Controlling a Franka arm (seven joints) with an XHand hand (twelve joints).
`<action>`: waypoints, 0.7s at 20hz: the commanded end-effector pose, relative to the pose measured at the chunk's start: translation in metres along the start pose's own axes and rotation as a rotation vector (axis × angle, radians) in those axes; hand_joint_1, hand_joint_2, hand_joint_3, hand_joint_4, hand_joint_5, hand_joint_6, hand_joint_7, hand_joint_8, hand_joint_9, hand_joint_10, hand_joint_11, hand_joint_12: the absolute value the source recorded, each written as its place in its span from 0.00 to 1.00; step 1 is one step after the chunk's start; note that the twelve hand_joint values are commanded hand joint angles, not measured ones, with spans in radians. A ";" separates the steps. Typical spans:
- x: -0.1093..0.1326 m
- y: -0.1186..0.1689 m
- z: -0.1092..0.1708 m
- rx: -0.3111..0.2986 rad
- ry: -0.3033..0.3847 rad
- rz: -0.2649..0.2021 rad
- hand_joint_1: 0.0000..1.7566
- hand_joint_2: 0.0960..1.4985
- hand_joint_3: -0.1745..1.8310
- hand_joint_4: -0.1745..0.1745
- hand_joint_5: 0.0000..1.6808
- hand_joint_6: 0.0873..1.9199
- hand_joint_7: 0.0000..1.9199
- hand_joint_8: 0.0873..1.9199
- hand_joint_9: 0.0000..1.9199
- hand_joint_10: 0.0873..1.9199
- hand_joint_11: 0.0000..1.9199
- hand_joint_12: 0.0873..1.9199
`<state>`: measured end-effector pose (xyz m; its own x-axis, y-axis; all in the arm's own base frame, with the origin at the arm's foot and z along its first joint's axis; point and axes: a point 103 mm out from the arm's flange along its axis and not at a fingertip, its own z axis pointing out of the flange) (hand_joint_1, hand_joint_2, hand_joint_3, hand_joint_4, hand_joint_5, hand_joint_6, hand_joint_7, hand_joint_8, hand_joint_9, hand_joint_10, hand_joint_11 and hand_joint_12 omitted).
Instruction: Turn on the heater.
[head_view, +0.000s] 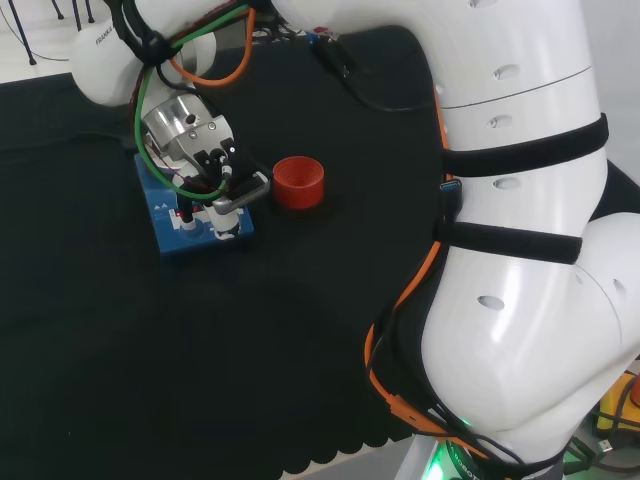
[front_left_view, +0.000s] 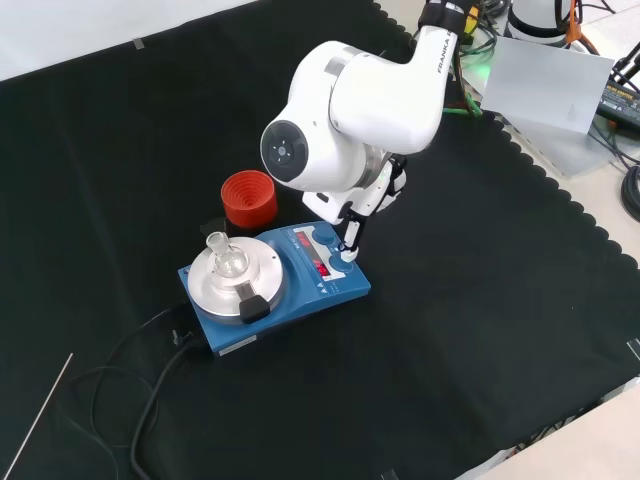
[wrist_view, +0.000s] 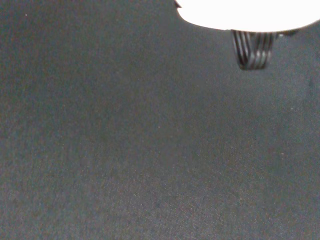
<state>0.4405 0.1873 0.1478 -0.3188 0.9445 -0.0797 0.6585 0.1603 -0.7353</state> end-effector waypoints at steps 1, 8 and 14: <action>-0.002 0.001 0.003 -0.001 0.011 0.000 0.91 0.30 0.75 0.39 0.28 0.00 0.92 1.00 1.00 0.98 1.00 0.90; -0.008 0.001 0.006 -0.004 0.027 -0.005 0.91 0.30 0.75 0.39 0.28 0.00 0.92 1.00 1.00 0.98 1.00 0.90; -0.008 0.000 0.004 -0.008 0.030 -0.001 0.91 0.30 0.75 0.39 0.28 0.00 0.92 1.00 1.00 0.98 1.00 0.90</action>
<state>0.4400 0.1798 0.1441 -0.3008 0.9514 -0.0655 0.6619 0.1588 -0.7326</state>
